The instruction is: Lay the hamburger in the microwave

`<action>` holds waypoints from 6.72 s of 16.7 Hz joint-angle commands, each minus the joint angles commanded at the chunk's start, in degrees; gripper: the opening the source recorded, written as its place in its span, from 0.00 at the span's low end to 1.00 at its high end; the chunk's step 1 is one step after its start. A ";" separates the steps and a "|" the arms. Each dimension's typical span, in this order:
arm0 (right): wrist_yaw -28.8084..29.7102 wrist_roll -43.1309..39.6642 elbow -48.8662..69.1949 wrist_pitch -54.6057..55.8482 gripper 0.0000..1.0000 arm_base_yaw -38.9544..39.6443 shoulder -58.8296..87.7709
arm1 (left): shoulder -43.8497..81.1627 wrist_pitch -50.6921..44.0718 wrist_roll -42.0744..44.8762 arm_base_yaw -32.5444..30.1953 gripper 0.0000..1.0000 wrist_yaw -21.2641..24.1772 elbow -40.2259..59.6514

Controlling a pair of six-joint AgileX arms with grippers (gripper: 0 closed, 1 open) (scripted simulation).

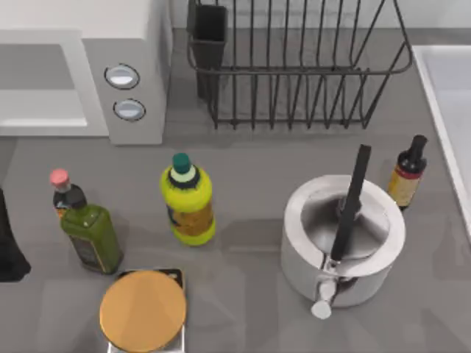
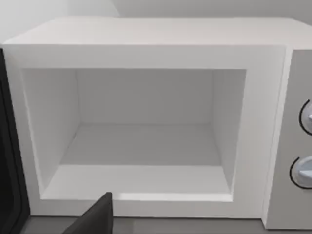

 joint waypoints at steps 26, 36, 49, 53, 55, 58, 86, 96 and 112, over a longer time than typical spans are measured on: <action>0.00 0.00 0.00 0.00 1.00 0.00 0.00 | 98.44 -54.41 21.95 9.97 1.00 0.33 64.55; 0.00 0.00 0.00 0.00 1.00 0.00 0.00 | 102.35 -53.51 22.54 10.13 1.00 0.42 65.39; 0.00 0.00 0.00 0.00 1.00 0.00 0.00 | 110.05 -37.88 22.81 10.31 0.85 0.46 57.75; 0.00 0.00 0.00 0.00 1.00 0.00 0.00 | 110.05 -37.88 22.81 10.31 0.55 0.46 57.75; 0.00 0.00 0.00 0.00 1.00 0.00 0.00 | 110.05 -37.88 22.81 10.31 0.40 0.46 57.75; 0.00 0.00 0.00 0.00 1.00 0.00 0.00 | 110.05 -37.88 22.81 10.31 0.17 0.46 57.75; 0.00 0.00 0.00 0.00 1.00 0.00 0.00 | 98.25 -63.05 22.72 10.23 0.00 0.77 73.00; 0.00 0.00 0.00 0.00 1.00 0.00 0.00 | 104.18 -36.64 18.76 11.86 0.00 4.66 69.63; 0.00 0.00 0.00 0.00 1.00 0.00 0.00 | 118.96 47.69 6.64 13.91 0.00 14.83 48.25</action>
